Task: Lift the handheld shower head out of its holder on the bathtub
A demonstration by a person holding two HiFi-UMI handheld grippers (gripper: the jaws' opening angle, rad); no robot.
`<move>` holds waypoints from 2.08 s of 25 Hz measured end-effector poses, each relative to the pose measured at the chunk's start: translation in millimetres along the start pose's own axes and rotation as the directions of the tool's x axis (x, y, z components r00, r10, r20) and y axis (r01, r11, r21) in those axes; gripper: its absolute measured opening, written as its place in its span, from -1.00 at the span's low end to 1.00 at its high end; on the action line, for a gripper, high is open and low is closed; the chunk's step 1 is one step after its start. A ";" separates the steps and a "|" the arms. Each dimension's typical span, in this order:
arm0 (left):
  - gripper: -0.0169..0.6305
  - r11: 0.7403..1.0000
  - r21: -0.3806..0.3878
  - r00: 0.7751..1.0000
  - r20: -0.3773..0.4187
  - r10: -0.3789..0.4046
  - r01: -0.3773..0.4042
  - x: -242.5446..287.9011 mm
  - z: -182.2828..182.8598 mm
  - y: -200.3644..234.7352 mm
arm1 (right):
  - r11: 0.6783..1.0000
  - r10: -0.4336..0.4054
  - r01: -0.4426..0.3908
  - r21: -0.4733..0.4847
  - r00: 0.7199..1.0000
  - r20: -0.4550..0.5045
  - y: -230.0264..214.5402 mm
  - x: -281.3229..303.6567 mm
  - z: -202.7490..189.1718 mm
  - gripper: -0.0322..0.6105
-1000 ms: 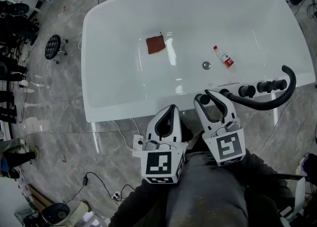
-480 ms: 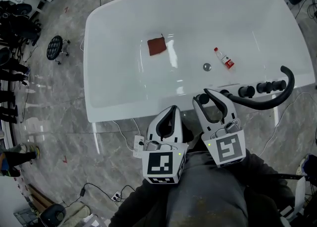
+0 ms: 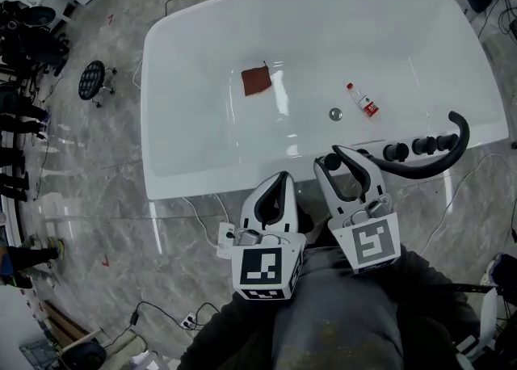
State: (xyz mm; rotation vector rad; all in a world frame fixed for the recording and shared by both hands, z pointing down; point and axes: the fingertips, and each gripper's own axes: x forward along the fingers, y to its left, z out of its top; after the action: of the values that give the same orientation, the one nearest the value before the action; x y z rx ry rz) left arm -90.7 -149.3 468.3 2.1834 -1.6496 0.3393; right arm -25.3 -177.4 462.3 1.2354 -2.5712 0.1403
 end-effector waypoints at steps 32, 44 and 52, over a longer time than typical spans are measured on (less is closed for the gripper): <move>-0.94 1.000 0.002 0.999 0.053 0.005 -0.005 -62.1 114.9 -35.5 | 1.000 0.021 -0.019 -0.025 0.996 0.086 -1.3 -60.4 134.0 -0.46; -0.94 0.999 0.033 0.997 0.079 0.000 -0.002 -74.5 139.2 -49.1 | 0.999 0.022 -0.017 -0.033 0.989 0.145 -0.6 -79.6 166.2 -0.46; -0.94 0.999 0.053 0.993 0.119 0.005 -0.011 -84.4 155.3 -54.8 | 0.999 0.031 -0.022 -0.044 0.980 0.196 2.5 -91.3 186.5 -0.46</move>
State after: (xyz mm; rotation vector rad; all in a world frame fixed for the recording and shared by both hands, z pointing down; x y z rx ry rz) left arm -67.5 -131.2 285.6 2.2764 -1.7313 0.2631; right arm -12.7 -146.2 257.4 1.2577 -2.7433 -0.0327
